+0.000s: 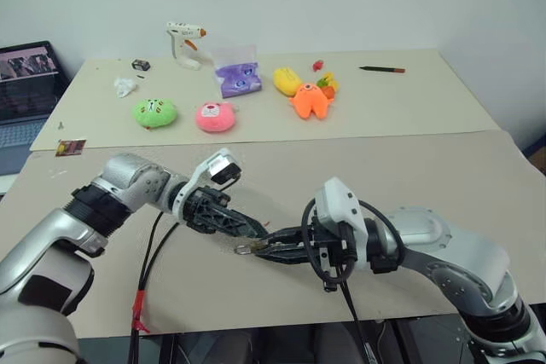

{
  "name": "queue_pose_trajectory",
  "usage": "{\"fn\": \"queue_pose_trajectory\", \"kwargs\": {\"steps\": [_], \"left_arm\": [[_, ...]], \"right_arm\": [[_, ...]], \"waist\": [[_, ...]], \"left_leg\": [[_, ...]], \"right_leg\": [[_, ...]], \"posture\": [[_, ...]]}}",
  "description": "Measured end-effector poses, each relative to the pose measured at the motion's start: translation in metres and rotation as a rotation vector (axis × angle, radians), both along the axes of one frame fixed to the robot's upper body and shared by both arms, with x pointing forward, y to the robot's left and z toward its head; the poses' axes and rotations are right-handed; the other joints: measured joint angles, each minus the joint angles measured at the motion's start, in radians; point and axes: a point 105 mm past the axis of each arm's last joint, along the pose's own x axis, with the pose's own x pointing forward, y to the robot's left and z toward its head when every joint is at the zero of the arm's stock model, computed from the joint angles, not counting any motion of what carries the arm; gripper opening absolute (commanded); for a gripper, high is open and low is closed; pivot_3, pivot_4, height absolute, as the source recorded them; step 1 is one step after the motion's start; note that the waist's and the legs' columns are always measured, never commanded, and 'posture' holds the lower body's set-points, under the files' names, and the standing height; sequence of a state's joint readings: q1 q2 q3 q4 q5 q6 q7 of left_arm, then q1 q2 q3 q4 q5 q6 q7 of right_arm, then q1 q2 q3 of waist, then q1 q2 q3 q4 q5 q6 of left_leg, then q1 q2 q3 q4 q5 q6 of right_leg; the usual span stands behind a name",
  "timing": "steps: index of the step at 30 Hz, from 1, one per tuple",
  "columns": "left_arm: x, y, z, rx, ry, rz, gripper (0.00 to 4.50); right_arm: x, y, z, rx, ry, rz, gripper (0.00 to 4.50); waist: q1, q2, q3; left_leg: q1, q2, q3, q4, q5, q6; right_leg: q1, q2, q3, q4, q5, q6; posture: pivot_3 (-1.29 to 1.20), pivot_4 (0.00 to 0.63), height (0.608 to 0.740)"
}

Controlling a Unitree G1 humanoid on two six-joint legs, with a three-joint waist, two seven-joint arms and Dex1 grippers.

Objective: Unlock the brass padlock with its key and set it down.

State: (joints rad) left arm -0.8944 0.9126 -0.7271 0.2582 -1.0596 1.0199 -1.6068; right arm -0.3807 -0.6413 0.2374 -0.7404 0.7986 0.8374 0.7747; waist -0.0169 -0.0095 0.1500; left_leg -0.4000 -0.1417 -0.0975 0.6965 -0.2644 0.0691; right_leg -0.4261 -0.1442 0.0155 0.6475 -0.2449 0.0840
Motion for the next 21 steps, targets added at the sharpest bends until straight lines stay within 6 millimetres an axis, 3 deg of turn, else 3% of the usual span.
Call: {"fn": "queue_pose_trajectory", "kwargs": {"steps": [5, 9, 13, 21], "left_arm": [[0.011, 0.012, -0.017, 0.032, -0.081, 0.075, 4.49], [0.011, 0.011, -0.015, 0.001, -0.117, 0.081, 4.49], [0.011, -0.005, -0.015, -0.056, -0.169, 0.094, 3.56], [0.005, -0.013, -0.012, -0.078, -0.169, 0.11, 0.69]], "right_arm": [[0.004, -0.004, -0.003, -0.026, 0.002, -0.014, 0.15], [0.009, -0.008, -0.004, -0.033, 0.001, -0.033, 0.15], [0.011, -0.008, 0.001, -0.036, -0.02, -0.029, 0.15], [0.011, -0.009, 0.001, -0.04, -0.022, -0.027, 0.15]], "waist": [[0.008, -0.001, 0.0], [0.007, -0.001, 0.0], [0.007, -0.001, 0.0], [0.005, -0.001, 0.0]], "left_leg": [[0.0, -0.001, 0.0, 0.001, 0.0, 0.0], [0.0, -0.001, 0.0, 0.0, 0.0, 0.0], [0.0, 0.0, 0.0, 0.0, 0.0, 0.0], [0.0, 0.0, 0.0, 0.0, 0.0, 0.0]], "right_leg": [[-0.001, 0.0, -0.001, -0.001, 0.0, 0.0], [-0.002, 0.0, -0.001, 0.0, 0.0, 0.0], [-0.001, -0.001, -0.001, 0.0, 0.0, 0.0], [0.001, -0.001, 0.0, -0.001, 0.0, 0.0]], "posture": [[0.0, 0.15, 0.74], [0.0, 0.15, 0.74], [0.0, 0.15, 0.74], [0.0, 0.15, 0.74]]}}
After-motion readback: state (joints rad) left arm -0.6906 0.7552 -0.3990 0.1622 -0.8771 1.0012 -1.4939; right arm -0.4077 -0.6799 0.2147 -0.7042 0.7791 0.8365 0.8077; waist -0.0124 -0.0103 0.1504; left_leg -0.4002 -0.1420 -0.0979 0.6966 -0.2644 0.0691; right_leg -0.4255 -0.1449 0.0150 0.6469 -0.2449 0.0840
